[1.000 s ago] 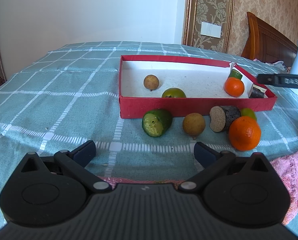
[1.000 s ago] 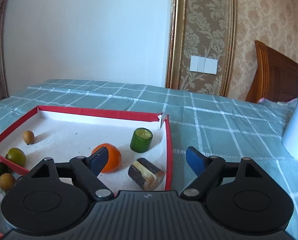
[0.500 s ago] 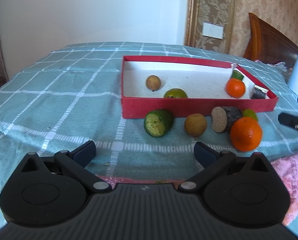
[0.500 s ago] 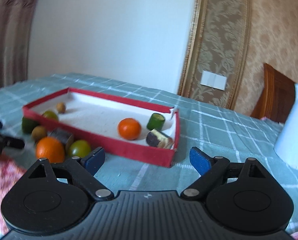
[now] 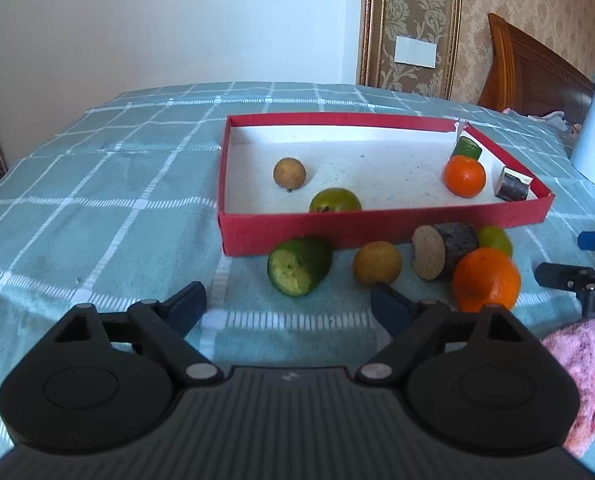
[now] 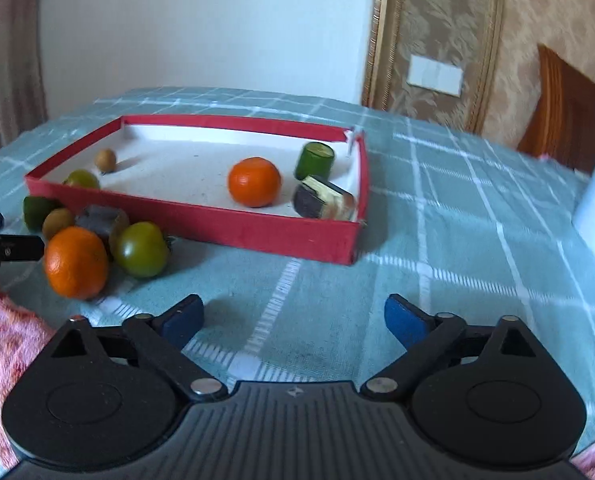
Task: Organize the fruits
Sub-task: 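Reach the left tool to the green cucumber piece and grasp it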
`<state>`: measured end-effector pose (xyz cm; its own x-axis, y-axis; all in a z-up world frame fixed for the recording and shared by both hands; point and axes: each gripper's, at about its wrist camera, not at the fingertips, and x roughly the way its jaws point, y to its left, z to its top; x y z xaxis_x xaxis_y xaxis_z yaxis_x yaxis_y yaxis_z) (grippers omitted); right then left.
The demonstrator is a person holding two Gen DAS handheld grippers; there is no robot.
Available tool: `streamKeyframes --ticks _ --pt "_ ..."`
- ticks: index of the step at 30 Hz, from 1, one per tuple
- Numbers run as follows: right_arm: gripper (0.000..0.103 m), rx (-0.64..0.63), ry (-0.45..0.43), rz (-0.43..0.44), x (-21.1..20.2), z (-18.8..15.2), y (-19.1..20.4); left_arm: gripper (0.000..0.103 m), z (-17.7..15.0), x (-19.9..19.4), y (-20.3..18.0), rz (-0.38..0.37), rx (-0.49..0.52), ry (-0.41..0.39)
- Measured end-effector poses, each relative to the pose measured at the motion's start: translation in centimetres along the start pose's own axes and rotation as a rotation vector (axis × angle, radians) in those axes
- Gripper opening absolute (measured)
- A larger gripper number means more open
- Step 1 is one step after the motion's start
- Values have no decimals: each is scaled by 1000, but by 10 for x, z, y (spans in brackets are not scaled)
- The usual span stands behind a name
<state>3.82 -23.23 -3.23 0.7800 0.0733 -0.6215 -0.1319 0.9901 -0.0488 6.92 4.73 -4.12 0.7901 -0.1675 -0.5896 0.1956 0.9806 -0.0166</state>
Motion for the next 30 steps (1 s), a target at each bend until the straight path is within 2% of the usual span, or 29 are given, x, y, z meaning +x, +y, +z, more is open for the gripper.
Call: streamKeyframes --ticks 5,7,10,13,18,19,22,30 --pt "101 14 7 0 -1 -1 -2 76 0 3 -1 -19 19 -10" --pt "102 18 10 -2 0 0 -2 65 0 3 -3 -37 33 -13" --pt "103 29 17 0 1 0 -3 54 1 3 -8 -44 56 -18" --pt "103 38 21 3 2 1 -5 52 3 5 -9 -44 75 -20" --pt "103 39 21 3 2 1 -5 49 4 7 -3 -62 51 -17" --pt "103 39 21 3 2 1 -5 42 4 7 -3 -63 55 -19" --pt "103 40 21 4 2 1 -5 32 4 4 -4 -57 78 -35" --pt "103 43 22 5 2 1 -5 31 3 1 -1 -51 72 -44"
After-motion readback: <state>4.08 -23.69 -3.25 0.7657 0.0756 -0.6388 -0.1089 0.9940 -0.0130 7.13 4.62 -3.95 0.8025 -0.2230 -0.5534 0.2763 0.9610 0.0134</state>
